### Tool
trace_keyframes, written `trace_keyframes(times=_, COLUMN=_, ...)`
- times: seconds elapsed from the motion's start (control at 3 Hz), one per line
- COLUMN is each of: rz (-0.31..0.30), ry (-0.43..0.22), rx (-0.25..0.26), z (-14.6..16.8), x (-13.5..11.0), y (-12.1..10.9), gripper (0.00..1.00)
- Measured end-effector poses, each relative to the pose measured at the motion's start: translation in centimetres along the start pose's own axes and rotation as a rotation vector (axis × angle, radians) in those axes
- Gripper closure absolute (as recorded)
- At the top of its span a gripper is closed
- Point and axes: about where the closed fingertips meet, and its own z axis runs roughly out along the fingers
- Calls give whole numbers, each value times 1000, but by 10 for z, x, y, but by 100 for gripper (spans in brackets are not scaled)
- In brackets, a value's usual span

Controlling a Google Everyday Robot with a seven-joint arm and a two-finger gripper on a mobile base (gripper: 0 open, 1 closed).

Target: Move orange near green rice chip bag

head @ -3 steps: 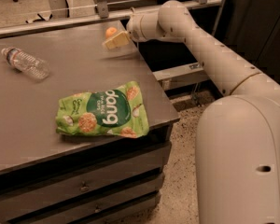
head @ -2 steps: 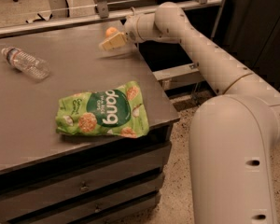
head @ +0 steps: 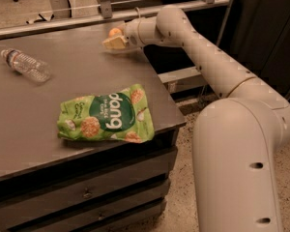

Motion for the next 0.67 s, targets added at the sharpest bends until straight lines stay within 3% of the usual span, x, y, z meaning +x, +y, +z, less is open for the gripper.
trace_keyframes(times=0.67, rz=-7, ry=-15, rx=-29, z=-10, x=-5, y=14, gripper=87)
